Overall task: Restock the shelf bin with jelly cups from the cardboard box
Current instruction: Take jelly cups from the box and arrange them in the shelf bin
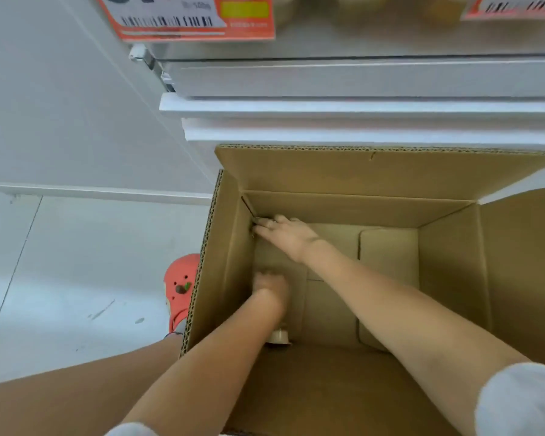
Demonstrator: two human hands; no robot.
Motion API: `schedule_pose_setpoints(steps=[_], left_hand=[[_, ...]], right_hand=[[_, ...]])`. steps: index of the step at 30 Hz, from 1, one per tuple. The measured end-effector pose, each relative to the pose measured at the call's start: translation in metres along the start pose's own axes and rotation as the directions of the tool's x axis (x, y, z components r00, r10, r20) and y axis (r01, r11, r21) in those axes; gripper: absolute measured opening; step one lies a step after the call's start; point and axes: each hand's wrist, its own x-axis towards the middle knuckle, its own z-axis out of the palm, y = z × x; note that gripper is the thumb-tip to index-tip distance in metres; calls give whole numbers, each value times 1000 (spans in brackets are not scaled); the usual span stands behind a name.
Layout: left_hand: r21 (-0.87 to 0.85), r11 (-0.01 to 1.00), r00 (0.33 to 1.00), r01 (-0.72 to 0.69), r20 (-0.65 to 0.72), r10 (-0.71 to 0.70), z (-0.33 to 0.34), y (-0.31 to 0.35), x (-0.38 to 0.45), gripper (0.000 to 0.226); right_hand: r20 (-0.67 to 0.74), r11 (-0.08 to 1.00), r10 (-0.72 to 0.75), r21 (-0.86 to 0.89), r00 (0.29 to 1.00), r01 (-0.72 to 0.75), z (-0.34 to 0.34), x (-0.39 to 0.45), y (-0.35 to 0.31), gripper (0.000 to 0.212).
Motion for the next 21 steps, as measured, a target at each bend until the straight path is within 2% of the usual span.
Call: schedule_pose_setpoints(steps=[5,7,9,12,14,16,17,18,21], left_hand=[[-109,994,983,-27,176,46,8,-17,17,48],[-142,989,983,-53,167,76,6,-18,14,47],[-223,973,987,-58,133,89,8,-20,14,47],[-491,871,999,5,47,21,9,-25,13,47],[-731,682,998,27,-17,-58,4,-31,7,48],[-945,326,996,15,-14,-85,-5,-39,-6,43],[-989,147,998,20,10,-68,-11,-42,-15,39],[-1000,13,998,28,28,-56,-16,-45,-24,35],[-979,-203,998,27,37,-48,-33,-47,-54,28]], right_hand=[[-50,972,-17,-233,999,5,17,23,12,64],[-101,932,-53,-362,994,13,25,30,11,58],[-60,877,-61,-480,996,24,34,35,10,48],[-45,847,-27,-531,999,-1,26,31,9,35],[-63,849,-73,-527,995,29,16,22,11,39],[-110,870,-99,-493,989,32,9,7,14,46],[-158,890,-79,-457,984,-2,2,-6,15,51],[-197,910,-49,-413,979,-38,-3,-21,16,52],[-204,981,120,-129,972,-148,-14,-58,20,32]])
